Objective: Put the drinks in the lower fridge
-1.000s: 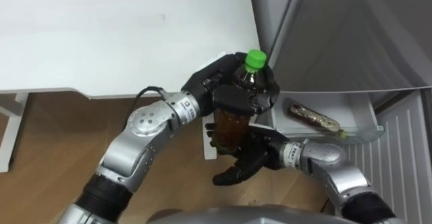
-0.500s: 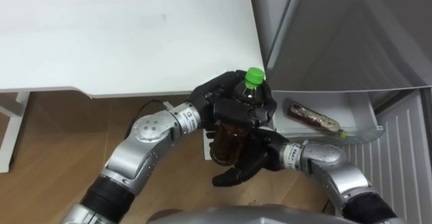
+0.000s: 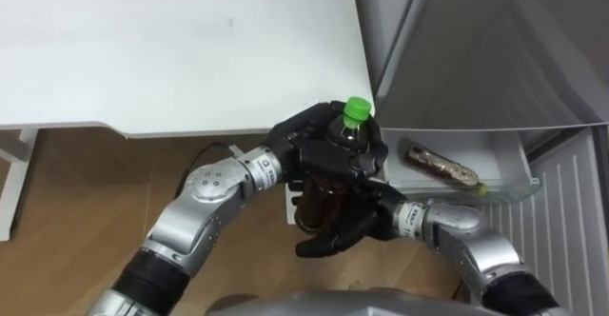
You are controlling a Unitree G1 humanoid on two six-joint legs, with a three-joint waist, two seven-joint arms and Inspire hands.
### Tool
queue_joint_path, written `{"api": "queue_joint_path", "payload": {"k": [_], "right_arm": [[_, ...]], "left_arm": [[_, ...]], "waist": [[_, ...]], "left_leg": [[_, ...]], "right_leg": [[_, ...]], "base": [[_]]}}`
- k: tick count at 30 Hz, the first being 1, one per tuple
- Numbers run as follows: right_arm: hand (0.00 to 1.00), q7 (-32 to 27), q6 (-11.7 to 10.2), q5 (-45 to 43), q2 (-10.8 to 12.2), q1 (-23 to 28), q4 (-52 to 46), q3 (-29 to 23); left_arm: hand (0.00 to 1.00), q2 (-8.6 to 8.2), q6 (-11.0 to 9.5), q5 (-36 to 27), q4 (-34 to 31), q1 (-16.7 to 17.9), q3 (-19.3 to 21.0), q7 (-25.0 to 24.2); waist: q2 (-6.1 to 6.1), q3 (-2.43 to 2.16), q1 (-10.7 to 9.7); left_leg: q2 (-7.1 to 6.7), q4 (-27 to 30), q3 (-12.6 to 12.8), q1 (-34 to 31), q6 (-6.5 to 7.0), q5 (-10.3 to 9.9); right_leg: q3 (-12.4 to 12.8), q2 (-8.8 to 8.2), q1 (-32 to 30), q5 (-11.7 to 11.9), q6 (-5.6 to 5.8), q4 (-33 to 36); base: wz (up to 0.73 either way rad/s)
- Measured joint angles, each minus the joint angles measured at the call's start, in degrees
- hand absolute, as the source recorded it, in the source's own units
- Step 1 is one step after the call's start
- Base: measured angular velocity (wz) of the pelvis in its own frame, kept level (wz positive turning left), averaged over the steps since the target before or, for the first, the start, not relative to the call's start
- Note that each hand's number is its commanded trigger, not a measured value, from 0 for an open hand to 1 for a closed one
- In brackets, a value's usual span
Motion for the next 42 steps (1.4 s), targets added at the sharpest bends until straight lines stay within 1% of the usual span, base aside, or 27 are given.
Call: {"api": "queue_joint_path", "payload": {"k": [5, 9, 10, 11, 12, 13, 22, 24, 25, 27, 32, 35, 42], "right_arm": [[0.0, -0.01, 0.0, 1.9, 0.03, 0.0, 0.0, 0.12], [0.0, -0.24, 0.0, 2.7, 0.12, -0.01, 0.0, 0.11], [0.06, -0.34, 0.0, 2.98, 0.12, 0.0, 0.0, 0.12], [0.57, -0.51, -0.01, 4.12, 0.12, 0.0, 0.0, 0.15], [0.82, -0.59, -0.02, 4.6, 0.12, 0.0, 0.0, 0.15], [1.0, -0.6, -0.02, 4.59, 0.12, -0.01, 0.0, 0.15], [1.0, -0.64, -0.02, 4.62, 0.2, 0.0, 0.01, 0.17], [1.0, -0.87, -0.1, 5.61, -0.15, 0.0, 0.01, 0.95], [1.0, -1.09, -0.31, 5.74, -0.28, 0.0, 0.01, 1.25], [1.0, -1.18, -1.6, 6.09, -0.58, 0.1, 0.03, 1.96], [1.0, -1.21, -1.79, 6.76, -0.23, 0.09, 0.49, 1.82], [1.0, -1.1, -2.55, 7.2, -0.13, 0.12, 1.24, 1.93], [1.0, -1.11, -2.59, 9.24, -0.05, 0.12, 1.94, 2.33]], "left_arm": [[1.0, 0.1, 0.0, 0.07, 0.1, 1.52, 0.0, 0.05], [1.0, 0.22, 0.0, 0.08, 0.1, 1.54, 0.03, 0.04], [1.0, 0.22, 0.0, 0.07, 0.1, 1.55, 0.03, 0.05], [1.0, 0.25, 0.0, 0.07, 0.1, 1.58, 0.03, 0.05], [1.0, 0.25, 0.0, 0.07, 0.1, 1.59, 0.03, 0.06], [1.0, 0.25, 0.0, 0.07, 0.1, 1.59, 0.04, 0.06], [1.0, 0.29, 0.0, 0.07, 0.1, 1.59, 0.07, 0.07], [1.0, 0.33, 0.0, -0.1, 0.09, 1.6, 0.14, 0.08], [1.0, 0.33, 0.0, -0.25, 0.1, 1.6, 0.18, 0.11], [1.0, 0.3, 0.03, -2.37, 0.09, 1.95, 0.96, 0.38], [1.0, 0.26, 0.03, -3.81, 0.08, 1.95, 1.11, 1.28], [1.0, 0.18, 0.03, -5.23, 0.08, 1.95, 1.17, 1.98], [1.0, -0.11, 0.03, -5.24, 0.05, 1.92, 1.28, 2.4]], "waist": [[-0.01, 0.01, 0.0], [-0.02, 0.01, 0.0], [-0.02, 0.01, -0.01], [-0.02, 0.01, -0.02], [-0.02, 0.01, -0.05], [-0.02, 0.01, -0.06], [-0.09, 0.0, -0.04], [-0.09, 0.0, 0.04], [-0.1, 0.0, 0.04], [-0.11, -0.01, 0.01], [-0.1, -0.02, 0.05], [-0.09, -0.02, 0.01], [-0.11, -0.07, 0.06]], "left_leg": [[0.0, 0.0, 0.0, -0.04, 0.0, 0.0], [0.0, -0.01, 0.01, -0.05, 0.0, 0.0], [0.0, -0.01, 0.01, -0.05, 0.0, 0.0], [0.01, -0.01, 0.01, -0.05, 0.0, 0.0], [0.01, -0.01, 0.01, -0.05, 0.0, 0.0], [0.0, -0.01, 0.02, -0.05, 0.0, 0.0], [0.0, 0.01, 0.02, -0.05, 0.0, 0.0], [0.01, 0.09, 0.01, -0.07, 0.0, 0.0], [0.02, 0.1, 0.01, -0.08, 0.0, 0.0], [0.03, 0.12, 0.01, -0.08, 0.0, 0.0], [0.03, 0.11, -0.01, -0.13, 0.0, 0.0], [0.05, 0.11, -0.01, -0.16, -0.01, 0.0], [0.06, 0.09, -0.02, -0.19, -0.01, -0.01]], "right_leg": [[-0.07, 0.0, -0.02, -0.06, 0.02, -0.01], [-0.14, -0.01, -0.01, -0.09, 0.04, -0.04], [-0.13, -0.01, 0.0, -0.09, 0.04, -0.07], [-0.11, 0.0, 0.0, -0.09, 0.04, -0.08], [-0.12, 0.0, 0.02, -0.09, 0.04, -0.1], [-0.13, 0.0, 0.01, -0.09, 0.04, -0.1], [-0.15, 0.0, 0.02, -0.11, 0.03, -0.05], [-0.15, -0.01, -0.03, -0.11, 0.03, 0.06], [-0.15, -0.01, -0.04, -0.11, 0.03, 0.06], [-0.15, 0.01, -0.03, -0.11, 0.03, 0.05], [-0.07, 0.02, -0.07, -0.11, 0.03, 0.05], [-0.06, 0.07, -0.09, -0.11, 0.02, 0.05], [0.05, 0.1, -0.13, -0.11, 0.02, 0.06]], "base": [[0.0], [0.0], [0.0], [0.0], [0.0], [0.0], [0.0], [0.0], [0.0], [0.0], [0.0], [0.0], [0.0]]}}
